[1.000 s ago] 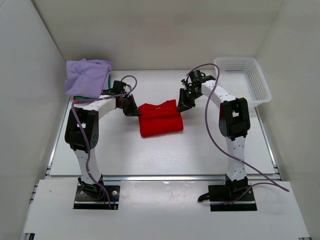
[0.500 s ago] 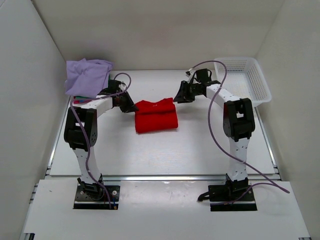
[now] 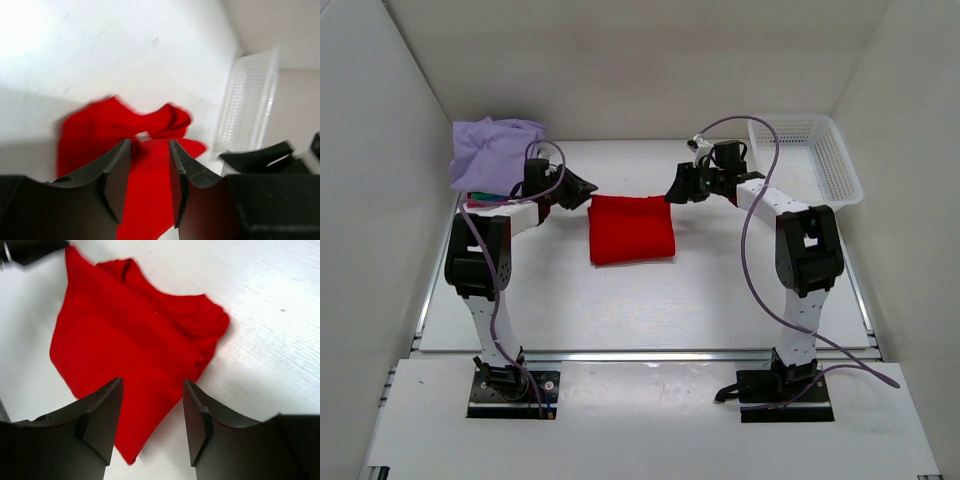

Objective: Fold and stack the t-shirts
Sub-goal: Fold the long partially folded tshirt into a neat square

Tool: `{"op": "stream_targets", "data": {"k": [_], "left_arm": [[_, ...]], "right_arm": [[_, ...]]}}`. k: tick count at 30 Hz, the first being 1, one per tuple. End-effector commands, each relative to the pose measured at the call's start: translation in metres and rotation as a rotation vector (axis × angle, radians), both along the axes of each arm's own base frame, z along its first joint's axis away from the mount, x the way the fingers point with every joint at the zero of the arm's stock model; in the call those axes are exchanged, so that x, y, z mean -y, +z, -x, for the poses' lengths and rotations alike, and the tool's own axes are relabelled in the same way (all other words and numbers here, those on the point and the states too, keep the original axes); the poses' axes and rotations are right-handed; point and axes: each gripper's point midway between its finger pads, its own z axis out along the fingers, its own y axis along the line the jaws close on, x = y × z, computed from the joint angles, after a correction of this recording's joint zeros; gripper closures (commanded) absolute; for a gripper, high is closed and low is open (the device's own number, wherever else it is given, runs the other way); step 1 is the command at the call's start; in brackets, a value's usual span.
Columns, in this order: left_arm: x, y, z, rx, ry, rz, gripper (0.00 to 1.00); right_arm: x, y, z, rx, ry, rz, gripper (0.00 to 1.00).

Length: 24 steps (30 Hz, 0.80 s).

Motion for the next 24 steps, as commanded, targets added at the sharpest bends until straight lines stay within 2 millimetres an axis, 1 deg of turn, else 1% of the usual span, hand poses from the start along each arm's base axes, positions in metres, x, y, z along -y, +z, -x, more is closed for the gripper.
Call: {"op": "stream_targets", "data": {"k": [1,2,4,5,6,7,8,9,10,11,12,13,14,15,16,17,18,19,20,21,22,24], "left_arm": [[-0.004,0.057,-0.03,0.191,0.042,0.026,0.53],[-0.009,0.061,-0.036,0.2,0.063,0.035,0.52],[-0.015,0.069,-0.038,0.214,0.087,0.042,0.51],[-0.015,0.069,-0.036,0.208,0.081,0.029,0.52],[-0.019,0.066,-0.034,0.199,0.083,0.009,0.53],[-0.017,0.066,-0.03,0.195,0.076,-0.004,0.53],[-0.016,0.067,-0.023,0.189,0.067,-0.018,0.52],[-0.022,0.063,-0.019,0.171,0.072,-0.029,0.53],[-0.019,0.063,-0.008,0.165,0.059,-0.039,0.53],[-0.022,0.057,0.0,0.148,0.056,-0.054,0.53],[-0.02,0.055,0.008,0.138,0.039,-0.053,0.53],[-0.022,0.052,0.016,0.126,0.028,-0.063,0.53],[-0.021,0.045,0.027,0.105,0.012,-0.079,0.54],[-0.021,0.04,0.036,0.092,-0.005,-0.089,0.53],[-0.021,0.04,0.039,0.09,-0.009,-0.096,0.52],[-0.024,0.037,0.043,0.083,-0.014,-0.11,0.53],[-0.024,0.033,0.049,0.072,-0.023,-0.116,0.53],[-0.026,0.033,0.05,0.073,-0.025,-0.121,0.52],[-0.023,0.028,0.056,0.052,-0.038,-0.127,0.53],[-0.024,0.033,0.057,0.059,-0.043,-0.136,0.52],[-0.024,0.029,0.058,0.047,-0.05,-0.15,0.52],[-0.024,0.028,0.061,0.033,-0.071,-0.201,0.5]], "right_arm": [[-0.002,0.031,0.008,0.216,0.06,0.067,0.52],[0.002,0.029,0.006,0.219,0.032,0.083,0.53],[-0.004,0.03,0.014,0.239,0.044,0.083,0.58],[-0.004,0.029,0.015,0.239,0.048,0.078,0.64],[-0.005,0.026,0.013,0.233,0.048,0.078,0.66],[-0.01,0.023,0.013,0.221,0.065,0.077,0.73],[-0.015,0.017,0.011,0.199,0.079,0.078,0.76],[-0.016,0.014,0.007,0.19,0.073,0.093,0.83],[-0.021,0.006,0.001,0.165,0.081,0.105,0.87],[-0.022,-0.001,-0.008,0.15,0.075,0.119,0.88],[-0.026,-0.005,-0.011,0.155,0.074,0.133,0.88],[-0.032,-0.015,-0.017,0.139,0.075,0.143,0.88],[-0.028,-0.02,-0.027,0.129,0.055,0.159,0.87],[-0.031,-0.024,-0.029,0.119,0.059,0.161,0.86],[-0.035,-0.028,-0.04,0.115,0.049,0.175,0.86],[-0.037,-0.036,-0.045,0.085,0.055,0.189,0.87],[-0.037,-0.037,-0.056,0.069,0.04,0.208,0.88],[-0.04,-0.037,-0.058,0.062,0.039,0.217,0.89],[-0.043,-0.041,-0.063,0.059,0.064,0.246,0.91],[-0.042,-0.047,-0.068,0.039,0.06,0.276,0.92],[-0.043,-0.05,-0.07,0.031,0.063,0.291,0.92],[-0.046,-0.051,-0.077,0.031,0.062,0.33,0.92]]}}
